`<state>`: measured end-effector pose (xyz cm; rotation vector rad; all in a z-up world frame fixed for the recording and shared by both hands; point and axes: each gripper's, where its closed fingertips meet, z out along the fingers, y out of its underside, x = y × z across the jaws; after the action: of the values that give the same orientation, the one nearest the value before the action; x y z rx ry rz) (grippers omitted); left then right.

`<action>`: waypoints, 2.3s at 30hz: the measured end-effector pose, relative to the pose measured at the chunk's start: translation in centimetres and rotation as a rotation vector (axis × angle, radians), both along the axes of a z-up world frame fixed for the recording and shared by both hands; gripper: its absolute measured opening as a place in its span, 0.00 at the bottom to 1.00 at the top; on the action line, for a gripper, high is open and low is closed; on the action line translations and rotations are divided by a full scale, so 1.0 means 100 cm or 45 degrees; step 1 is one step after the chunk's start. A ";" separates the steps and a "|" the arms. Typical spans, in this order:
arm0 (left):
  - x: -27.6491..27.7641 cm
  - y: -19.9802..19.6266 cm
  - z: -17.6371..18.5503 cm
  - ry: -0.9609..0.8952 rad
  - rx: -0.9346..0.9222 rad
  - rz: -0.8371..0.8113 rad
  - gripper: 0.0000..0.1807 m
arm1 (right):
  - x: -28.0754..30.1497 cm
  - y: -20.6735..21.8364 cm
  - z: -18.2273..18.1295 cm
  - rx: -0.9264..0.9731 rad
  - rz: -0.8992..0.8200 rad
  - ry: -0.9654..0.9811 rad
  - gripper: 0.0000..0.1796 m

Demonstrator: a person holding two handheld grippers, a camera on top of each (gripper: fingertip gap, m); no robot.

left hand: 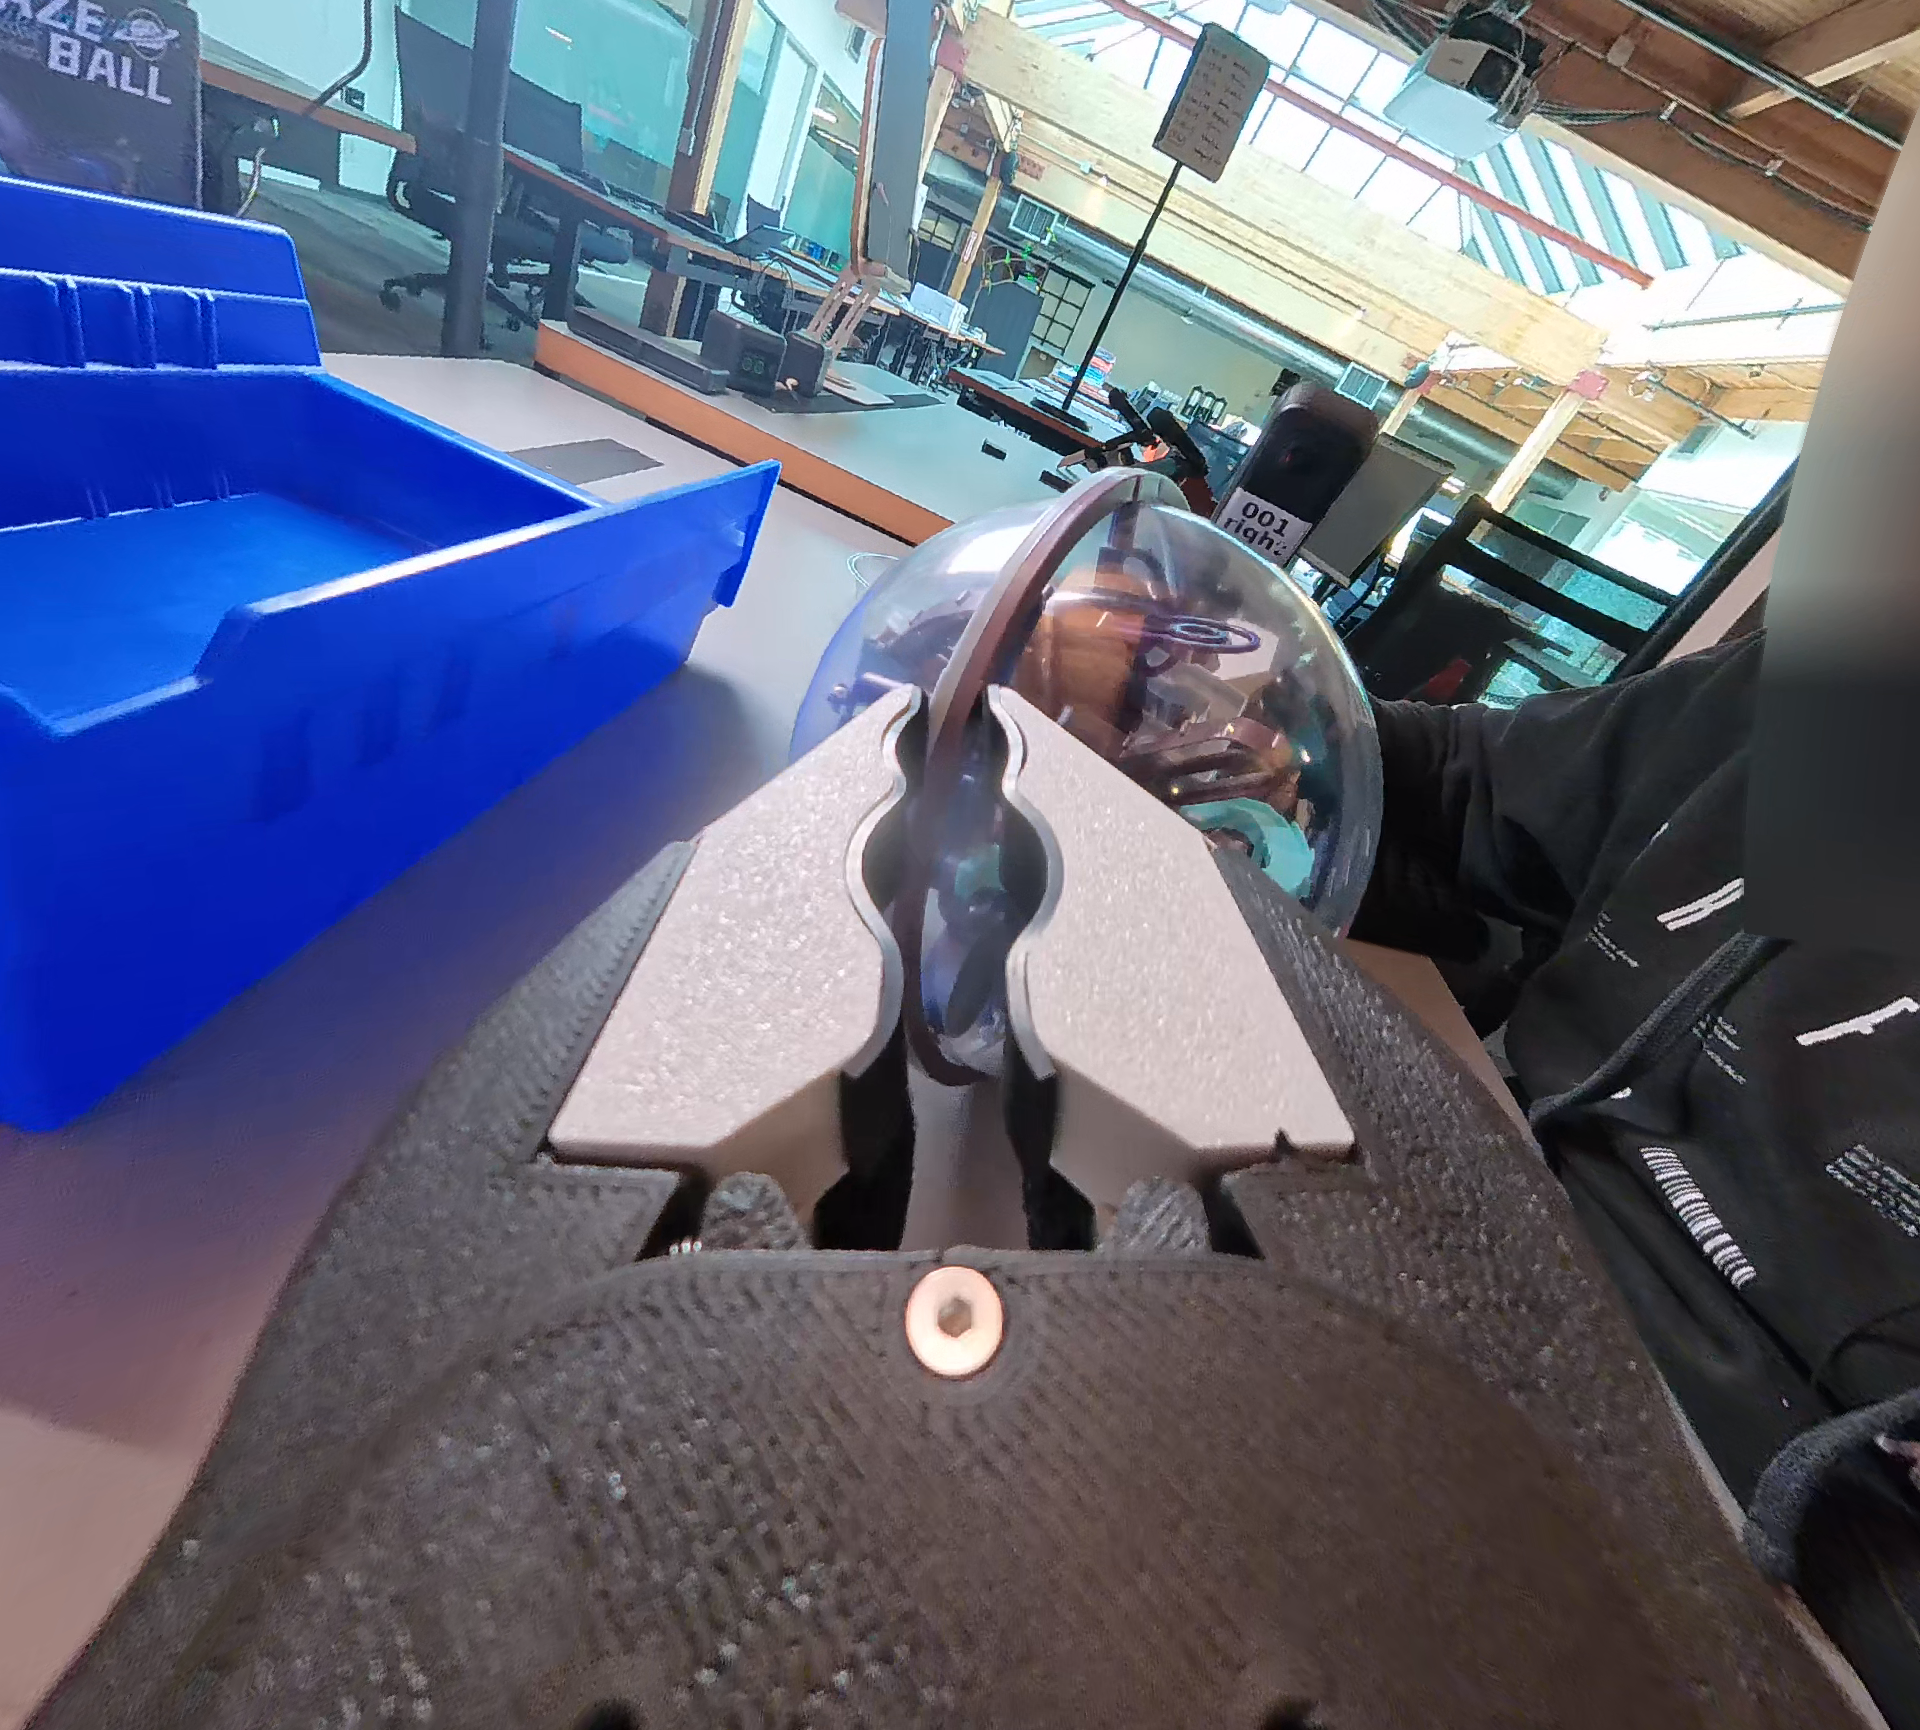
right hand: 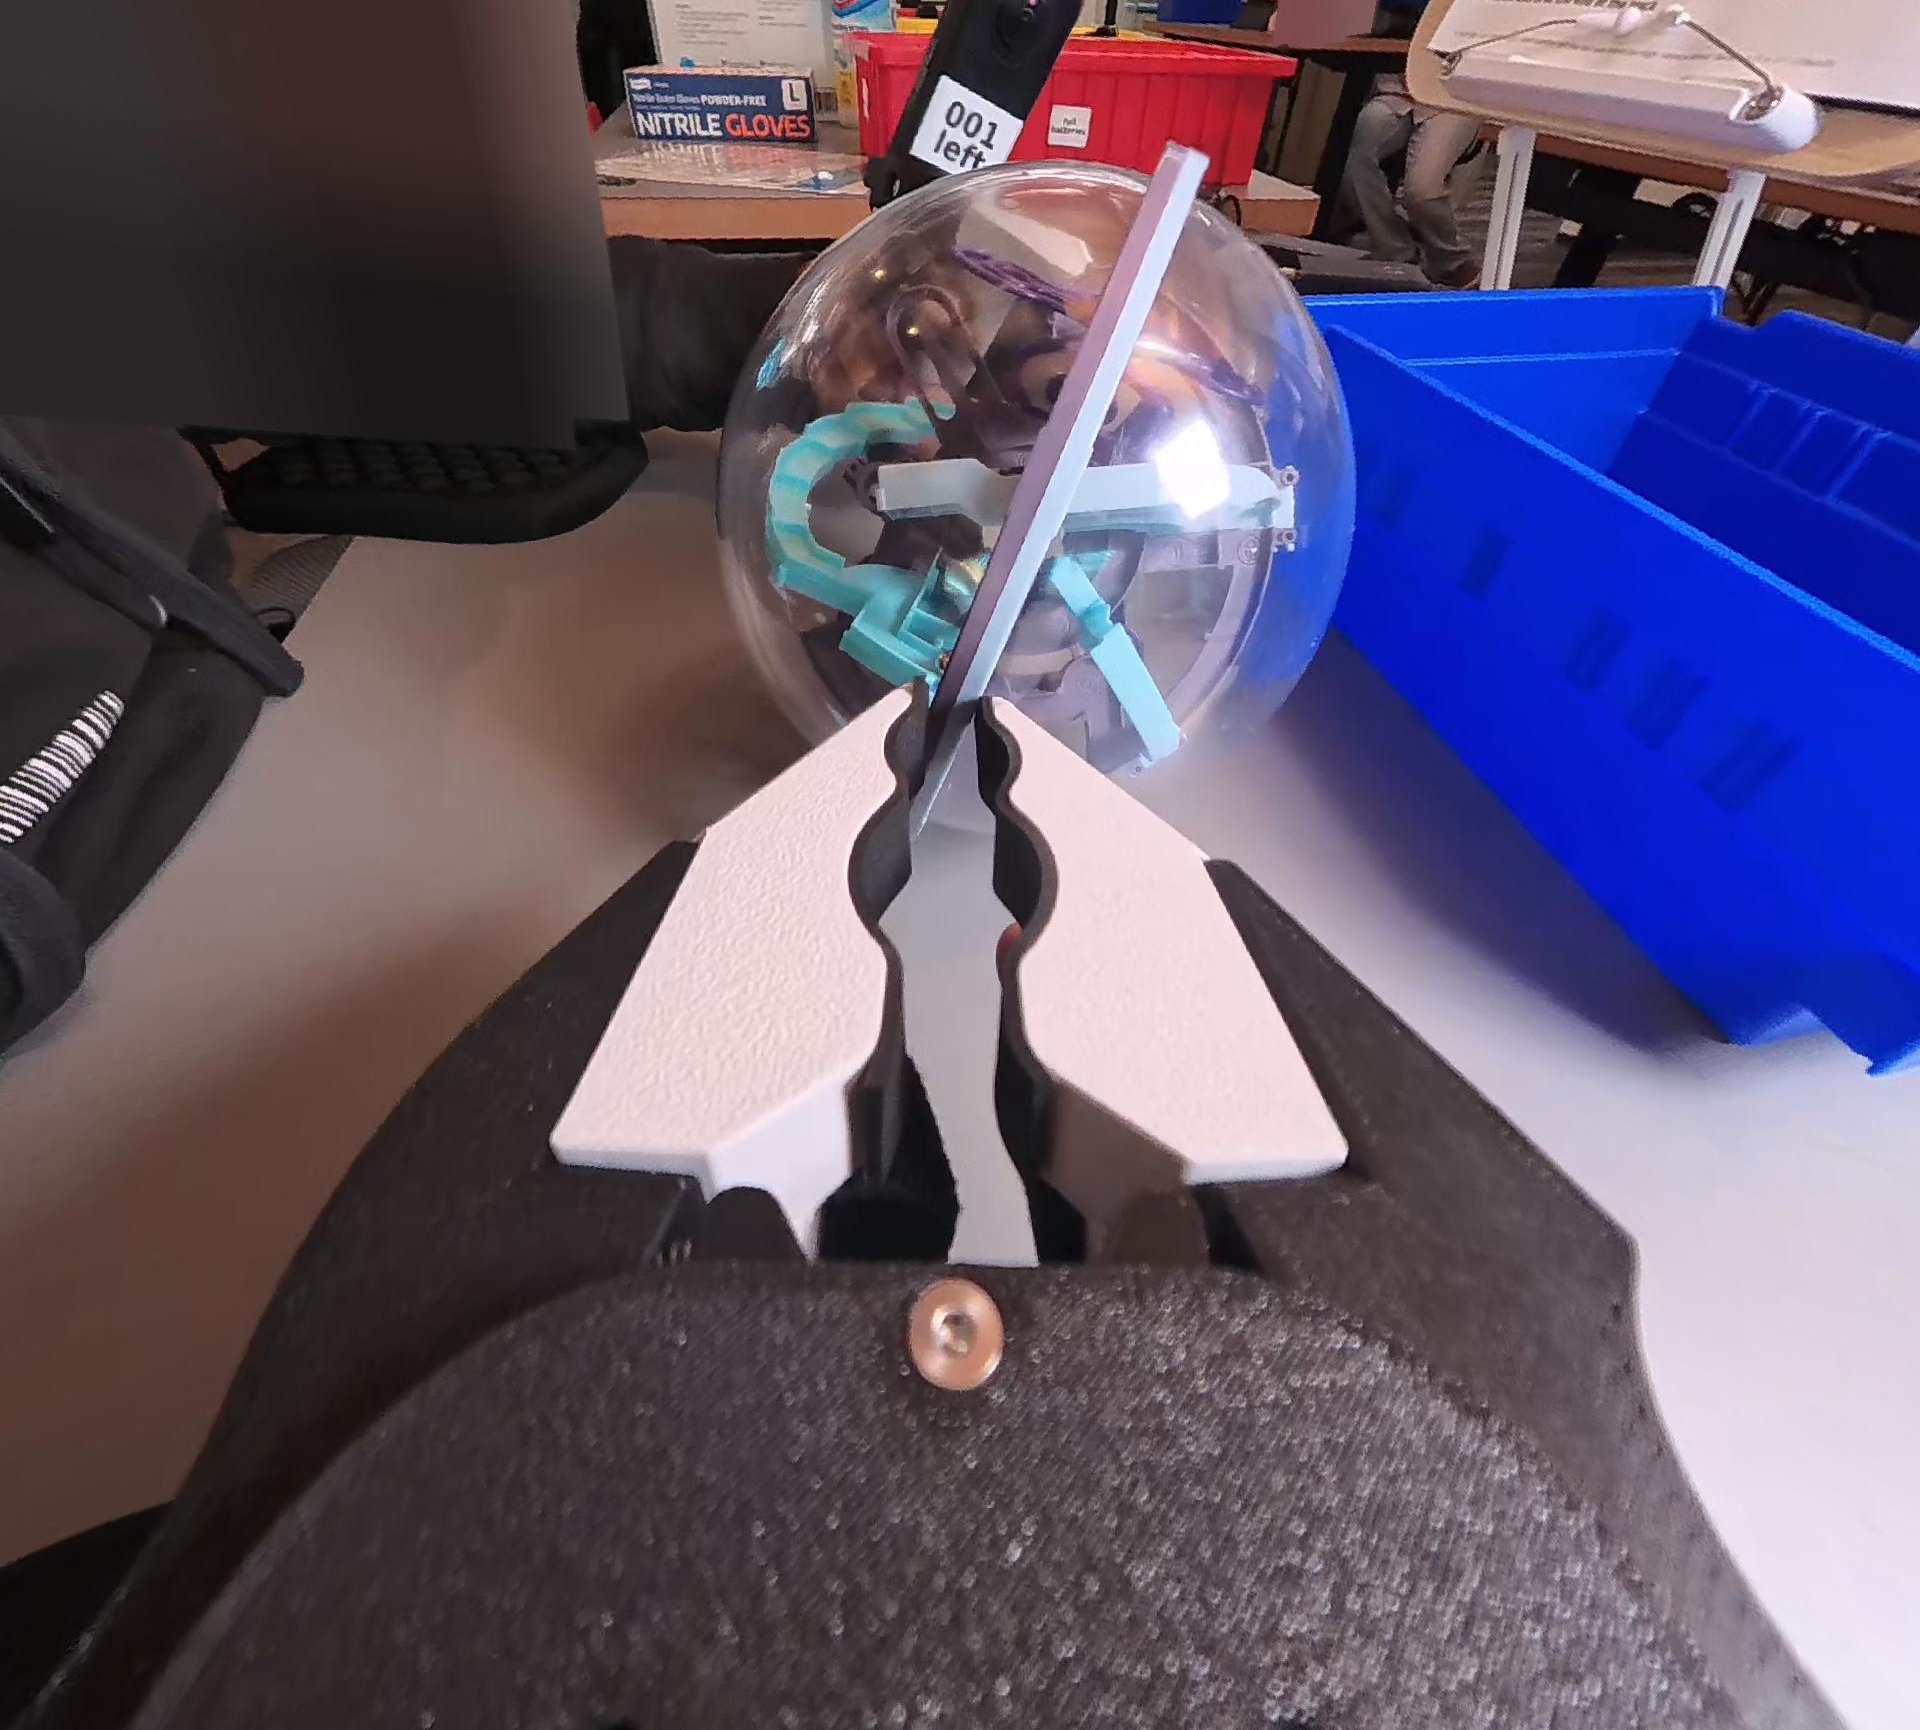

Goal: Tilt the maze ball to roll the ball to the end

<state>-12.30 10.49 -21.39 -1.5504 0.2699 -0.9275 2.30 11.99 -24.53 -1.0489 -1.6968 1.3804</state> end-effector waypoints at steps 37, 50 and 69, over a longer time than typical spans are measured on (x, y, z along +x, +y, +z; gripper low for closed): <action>-0.006 -0.007 0.028 0.162 0.134 0.199 0.35 | -0.003 0.006 -0.014 -0.051 -0.025 -0.037 0.04; 0.052 -0.003 -0.003 0.598 0.073 0.227 0.69 | -0.007 0.015 -0.020 -0.167 -0.095 -0.135 0.03; 0.057 0.005 -0.013 0.810 -0.006 0.261 0.73 | -0.011 0.011 -0.013 -0.729 -0.026 -0.296 0.03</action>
<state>-6.56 10.95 -22.70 -1.8082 0.5438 -0.2537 1.16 13.06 -25.88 -1.5863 -1.4654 1.8454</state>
